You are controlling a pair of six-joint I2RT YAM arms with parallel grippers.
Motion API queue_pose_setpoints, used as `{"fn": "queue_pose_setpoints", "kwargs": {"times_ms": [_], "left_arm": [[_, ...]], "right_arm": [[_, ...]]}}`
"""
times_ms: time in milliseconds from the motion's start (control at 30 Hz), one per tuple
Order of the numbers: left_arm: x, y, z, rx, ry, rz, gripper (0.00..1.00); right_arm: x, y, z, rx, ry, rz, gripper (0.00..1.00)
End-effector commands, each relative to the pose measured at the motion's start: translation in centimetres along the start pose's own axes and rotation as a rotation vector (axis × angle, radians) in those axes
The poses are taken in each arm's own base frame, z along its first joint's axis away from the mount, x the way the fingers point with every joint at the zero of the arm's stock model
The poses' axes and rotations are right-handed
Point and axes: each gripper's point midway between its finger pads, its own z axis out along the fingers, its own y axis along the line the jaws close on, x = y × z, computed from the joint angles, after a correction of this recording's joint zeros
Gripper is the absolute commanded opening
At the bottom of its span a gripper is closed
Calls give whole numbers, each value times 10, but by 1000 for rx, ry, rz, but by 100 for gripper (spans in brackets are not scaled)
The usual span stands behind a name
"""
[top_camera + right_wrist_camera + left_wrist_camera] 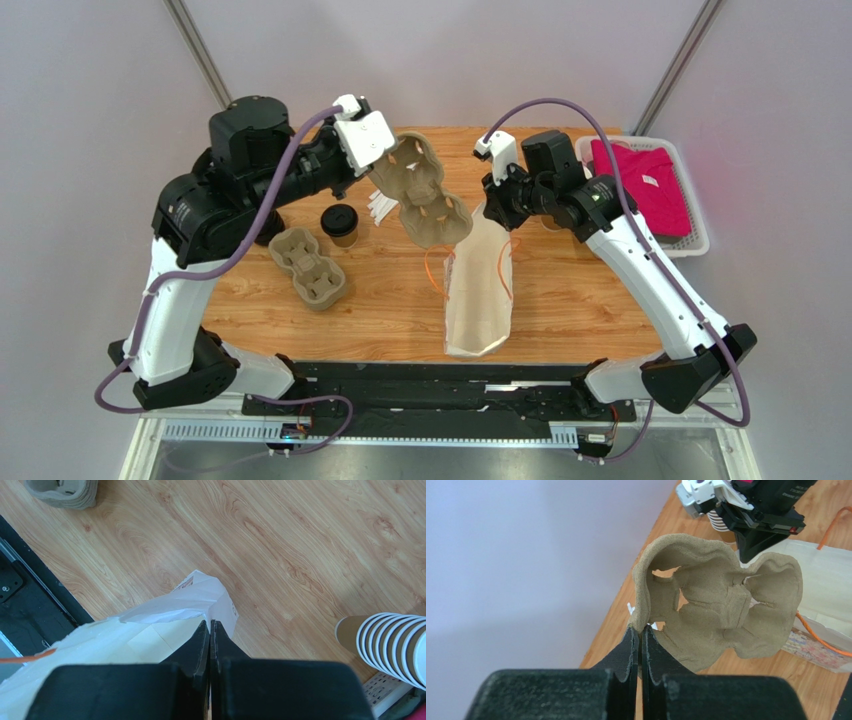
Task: Pack the takeout coffee
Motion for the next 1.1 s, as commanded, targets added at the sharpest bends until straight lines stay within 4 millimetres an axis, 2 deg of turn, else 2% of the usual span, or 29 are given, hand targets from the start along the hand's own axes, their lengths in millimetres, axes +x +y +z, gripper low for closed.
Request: {"fn": "queue_pose_setpoints", "kwargs": {"times_ms": [0, 133, 167, 200, 233, 367, 500, 733, 933, 1067], "left_arm": [[-17, 5, -7, -50, -44, -16, 0], [-27, 23, -6, -119, -56, 10, 0], [-39, 31, -13, -144, -90, 20, 0], [-41, 33, -9, -146, -95, 22, 0], [-52, 39, -17, -167, -128, 15, 0], [-59, 35, -17, -179, -132, -22, 0], [-48, 11, -10, -142, -84, -66, 0], [-12, -25, 13, -106, 63, -150, 0], [4, -29, 19, -120, 118, -140, 0], [-2, -27, 17, -123, 94, -135, 0]], "right_arm": [[-17, 1, -12, 41, -81, 3, 0], [-14, 1, -13, 58, -76, -2, 0], [-14, 0, -12, 69, -74, -4, 0], [-14, 0, -12, 75, -73, -7, 0], [-13, -3, -10, 92, -67, -6, 0], [-17, -8, -11, 130, -75, 36, 0], [-19, -13, -15, 173, -83, 94, 0], [-19, -23, -20, 249, -101, 189, 0], [-18, -26, -19, 274, -104, 238, 0], [-18, -24, -18, 268, -104, 250, 0]]}}
